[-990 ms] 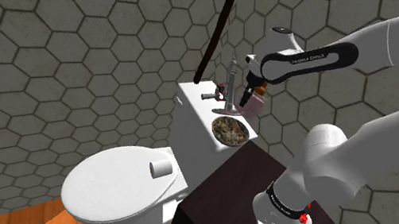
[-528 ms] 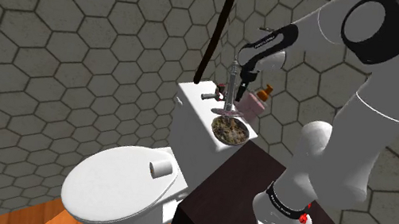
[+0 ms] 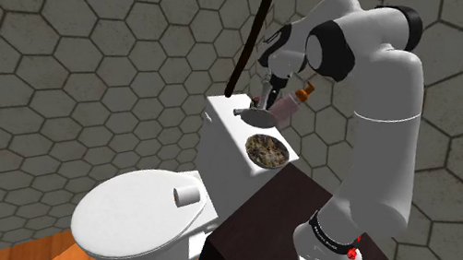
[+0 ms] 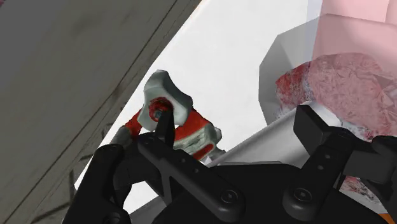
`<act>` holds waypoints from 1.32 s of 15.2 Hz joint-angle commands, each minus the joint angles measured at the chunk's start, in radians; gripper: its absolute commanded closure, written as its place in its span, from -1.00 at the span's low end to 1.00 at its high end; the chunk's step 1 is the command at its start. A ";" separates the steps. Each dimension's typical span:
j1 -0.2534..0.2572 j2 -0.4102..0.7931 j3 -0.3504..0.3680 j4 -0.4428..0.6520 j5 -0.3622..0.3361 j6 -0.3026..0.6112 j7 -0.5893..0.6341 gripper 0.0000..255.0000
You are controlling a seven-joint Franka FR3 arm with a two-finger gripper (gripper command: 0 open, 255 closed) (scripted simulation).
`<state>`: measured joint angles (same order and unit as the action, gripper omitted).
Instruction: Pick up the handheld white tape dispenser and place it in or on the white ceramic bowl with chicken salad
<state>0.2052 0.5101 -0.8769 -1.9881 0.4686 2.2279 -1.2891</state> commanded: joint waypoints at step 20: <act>-0.180 0.356 0.108 0.307 0.168 -0.026 -0.080 -1.00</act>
<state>0.0407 0.8541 -0.7604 -1.6757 0.6396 2.2024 -1.3700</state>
